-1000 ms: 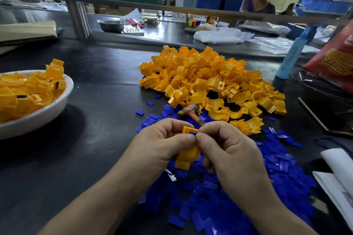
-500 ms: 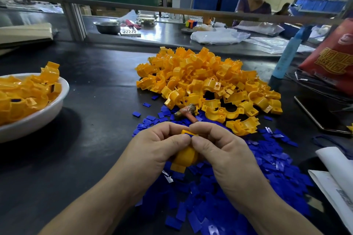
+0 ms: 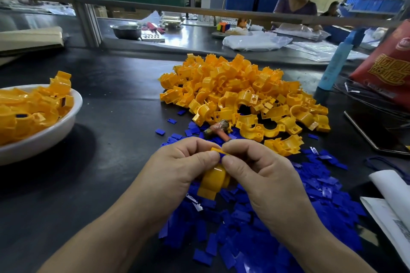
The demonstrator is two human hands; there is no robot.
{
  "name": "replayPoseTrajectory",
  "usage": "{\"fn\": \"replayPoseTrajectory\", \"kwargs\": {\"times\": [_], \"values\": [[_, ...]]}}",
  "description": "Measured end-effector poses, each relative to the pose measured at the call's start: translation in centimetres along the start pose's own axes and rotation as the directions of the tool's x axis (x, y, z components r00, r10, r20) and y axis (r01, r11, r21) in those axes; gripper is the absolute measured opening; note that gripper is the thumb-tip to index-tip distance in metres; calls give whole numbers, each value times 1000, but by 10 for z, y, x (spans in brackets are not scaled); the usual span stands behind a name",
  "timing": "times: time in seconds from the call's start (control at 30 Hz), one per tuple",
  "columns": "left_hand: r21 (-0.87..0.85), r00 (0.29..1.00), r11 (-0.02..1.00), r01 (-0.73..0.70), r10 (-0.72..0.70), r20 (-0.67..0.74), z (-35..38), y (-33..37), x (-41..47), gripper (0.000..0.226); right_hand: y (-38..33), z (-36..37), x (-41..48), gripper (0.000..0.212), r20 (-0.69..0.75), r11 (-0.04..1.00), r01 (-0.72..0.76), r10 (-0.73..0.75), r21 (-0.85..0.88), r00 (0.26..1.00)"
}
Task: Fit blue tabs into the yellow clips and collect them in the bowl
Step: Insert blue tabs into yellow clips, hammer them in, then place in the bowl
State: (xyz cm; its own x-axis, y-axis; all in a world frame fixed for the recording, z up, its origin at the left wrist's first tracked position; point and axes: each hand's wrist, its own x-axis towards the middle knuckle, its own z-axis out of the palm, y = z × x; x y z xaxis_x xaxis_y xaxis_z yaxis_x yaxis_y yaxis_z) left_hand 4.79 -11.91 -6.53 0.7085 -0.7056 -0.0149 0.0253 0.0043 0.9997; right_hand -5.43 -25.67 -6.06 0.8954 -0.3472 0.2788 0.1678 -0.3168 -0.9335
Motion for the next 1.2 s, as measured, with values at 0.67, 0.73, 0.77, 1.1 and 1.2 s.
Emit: {"fn": "replayPoseTrajectory", "kwargs": {"times": [0.67,0.73,0.77,1.1,1.2], "values": [[686,901,653,321,14,-435,-75,-10,21,19,25,-28,10,30,-78,308,-101,85,-946,993],[744,901,571,347,18,-434,-78,-12,23,23,24,-29,9,28,-76,308,-93,67,-947,995],[768,895,518,376,12,-446,-81,-12,23,27,24,-30,9,26,-71,309,-86,61,-947,996],[904,906,57,423,-34,-421,-80,-4,14,50,-8,-15,5,22,-77,871,-225,213,-437,974],[913,913,33,407,-33,-406,-80,-2,14,44,-15,-6,2,24,3,900,-306,323,-312,946]]}}
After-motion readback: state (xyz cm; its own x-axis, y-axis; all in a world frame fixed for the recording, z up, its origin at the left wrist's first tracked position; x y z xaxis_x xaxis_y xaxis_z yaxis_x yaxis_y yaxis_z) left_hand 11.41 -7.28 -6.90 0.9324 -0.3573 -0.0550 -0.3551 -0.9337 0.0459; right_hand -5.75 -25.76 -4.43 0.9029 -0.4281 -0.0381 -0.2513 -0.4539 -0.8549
